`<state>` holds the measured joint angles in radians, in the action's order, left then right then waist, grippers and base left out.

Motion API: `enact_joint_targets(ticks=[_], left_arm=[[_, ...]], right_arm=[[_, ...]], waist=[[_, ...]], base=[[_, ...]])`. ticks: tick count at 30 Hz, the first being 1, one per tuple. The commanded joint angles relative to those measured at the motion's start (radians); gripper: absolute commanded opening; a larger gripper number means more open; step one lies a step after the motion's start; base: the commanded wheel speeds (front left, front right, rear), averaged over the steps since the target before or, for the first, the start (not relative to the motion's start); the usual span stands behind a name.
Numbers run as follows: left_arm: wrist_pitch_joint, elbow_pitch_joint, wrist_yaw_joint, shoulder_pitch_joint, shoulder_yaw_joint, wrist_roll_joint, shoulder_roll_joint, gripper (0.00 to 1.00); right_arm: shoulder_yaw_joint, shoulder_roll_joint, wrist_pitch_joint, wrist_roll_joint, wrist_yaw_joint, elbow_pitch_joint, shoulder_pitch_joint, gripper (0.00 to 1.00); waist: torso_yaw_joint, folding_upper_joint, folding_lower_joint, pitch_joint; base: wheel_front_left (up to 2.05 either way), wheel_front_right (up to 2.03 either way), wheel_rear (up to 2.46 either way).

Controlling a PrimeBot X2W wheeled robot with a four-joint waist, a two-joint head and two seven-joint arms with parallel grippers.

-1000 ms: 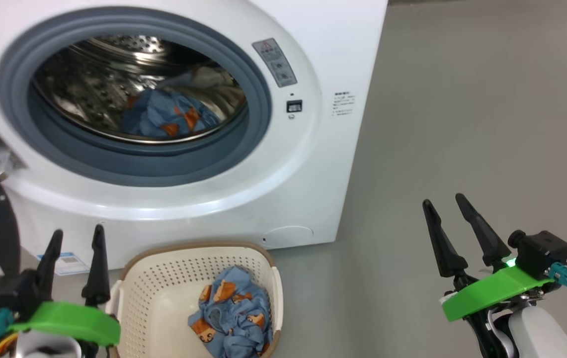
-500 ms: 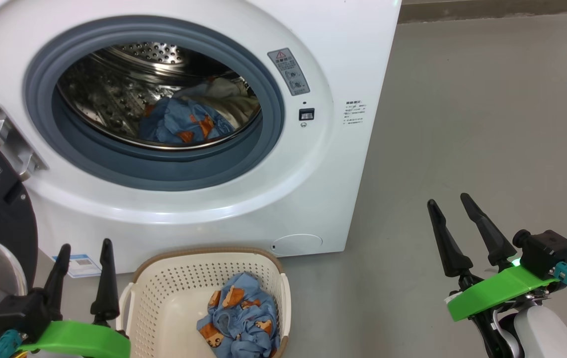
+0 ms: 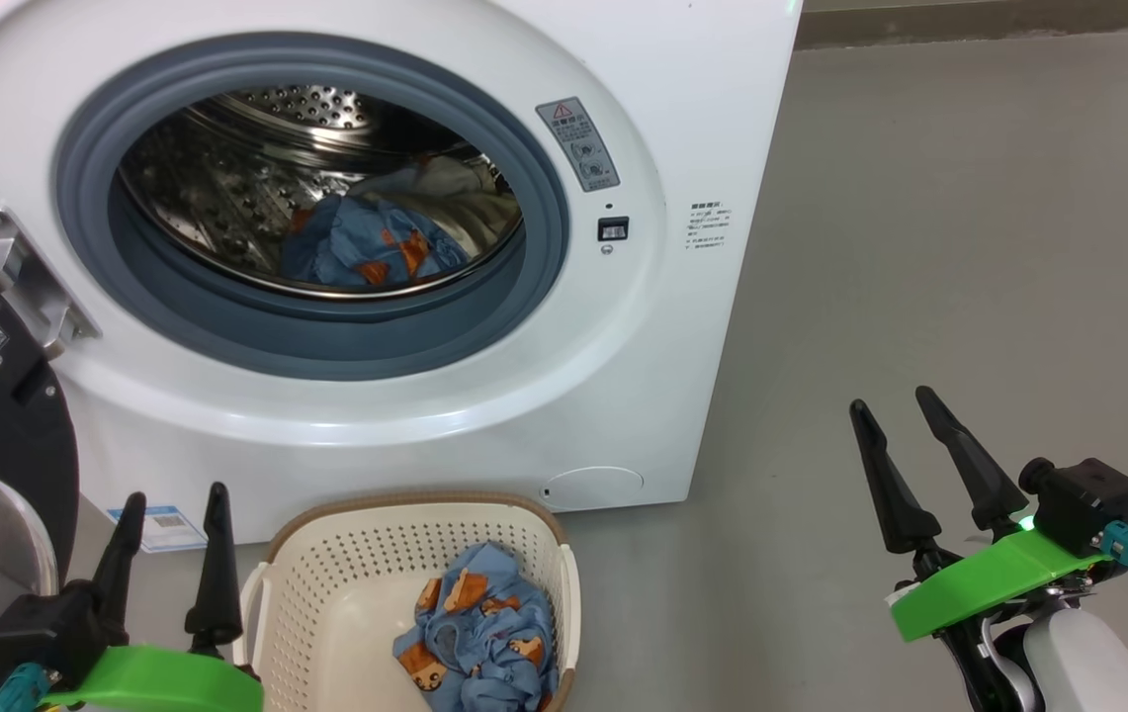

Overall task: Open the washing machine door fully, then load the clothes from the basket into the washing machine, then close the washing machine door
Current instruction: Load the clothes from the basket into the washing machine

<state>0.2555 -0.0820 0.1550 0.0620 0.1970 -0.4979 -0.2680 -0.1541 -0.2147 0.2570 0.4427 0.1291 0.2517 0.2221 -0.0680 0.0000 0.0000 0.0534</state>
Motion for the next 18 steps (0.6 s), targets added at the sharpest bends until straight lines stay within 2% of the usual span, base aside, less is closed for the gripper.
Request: enact_joint_targets(ticks=[1,18], left_arm=[[0.006,0.025,0.006,0.02,-0.036,0.01,-0.02,1.0],[-0.006,0.017,-0.004,0.044,-0.025,-0.007,-0.022,1.0]], right_arm=[[-0.025,-0.008,0.005,0.007,0.002,-0.021,-0.005,1.0],[-0.029,-0.006,0.005,0.004,0.002,-0.028,0.011,1.0]], waist=[[-0.001,0.0,0.0,0.002],[-0.02,0.0,0.0,0.058]], base=[[0.0,0.0,0.0],[0.0,0.0,0.0]])
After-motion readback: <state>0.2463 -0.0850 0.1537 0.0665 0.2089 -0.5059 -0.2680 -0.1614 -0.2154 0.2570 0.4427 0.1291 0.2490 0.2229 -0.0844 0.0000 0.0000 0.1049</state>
